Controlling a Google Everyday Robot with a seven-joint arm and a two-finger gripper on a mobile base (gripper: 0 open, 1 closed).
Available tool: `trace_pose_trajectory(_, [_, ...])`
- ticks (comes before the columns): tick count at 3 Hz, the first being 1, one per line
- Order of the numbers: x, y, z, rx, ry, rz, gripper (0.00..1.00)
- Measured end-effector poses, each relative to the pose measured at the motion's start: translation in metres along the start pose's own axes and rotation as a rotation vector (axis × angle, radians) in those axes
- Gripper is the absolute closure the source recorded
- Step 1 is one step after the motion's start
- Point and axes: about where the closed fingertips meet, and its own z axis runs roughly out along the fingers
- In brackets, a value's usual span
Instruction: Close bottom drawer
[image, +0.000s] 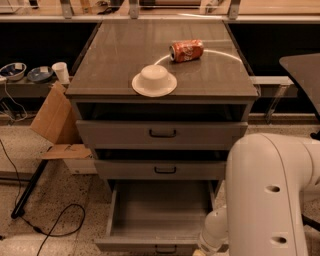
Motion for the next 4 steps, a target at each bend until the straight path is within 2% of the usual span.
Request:
trace_pose_trajectory(1, [0.033,-0.006,0.034,-0.079,0.059,0.174,0.0])
trace_pose_trajectory(2, [0.071,-0.011,0.054,-0.16,0.12,0.374,0.0])
trace_pose_trajectory(3, [0.082,-0.011,0.06,-0.201,0.141,0.45,0.0])
trace_pose_trajectory(4, [0.076,-0.007,0.08,-0.281,0.116,0.474,0.0])
